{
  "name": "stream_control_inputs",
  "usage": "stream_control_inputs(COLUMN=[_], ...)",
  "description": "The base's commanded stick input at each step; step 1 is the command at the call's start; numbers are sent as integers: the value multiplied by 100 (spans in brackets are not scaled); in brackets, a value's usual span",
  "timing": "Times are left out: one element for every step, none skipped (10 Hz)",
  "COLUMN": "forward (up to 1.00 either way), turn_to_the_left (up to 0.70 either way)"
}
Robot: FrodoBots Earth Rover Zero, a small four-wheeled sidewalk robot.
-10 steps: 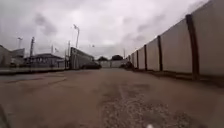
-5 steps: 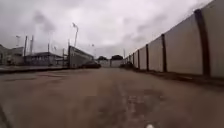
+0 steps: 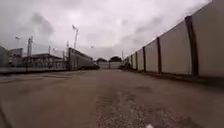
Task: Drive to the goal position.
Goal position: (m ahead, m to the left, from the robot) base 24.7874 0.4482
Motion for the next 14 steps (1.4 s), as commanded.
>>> stream_control_inputs(forward=[70, 70, 70, 70, 70, 70, 70, 70, 70, 70, 70, 70, 70, 70], turn_to_the_left=[0, 0, 0, 0, -21, -28, -7, 0, 0, 0, 0, 0, 0, 0])
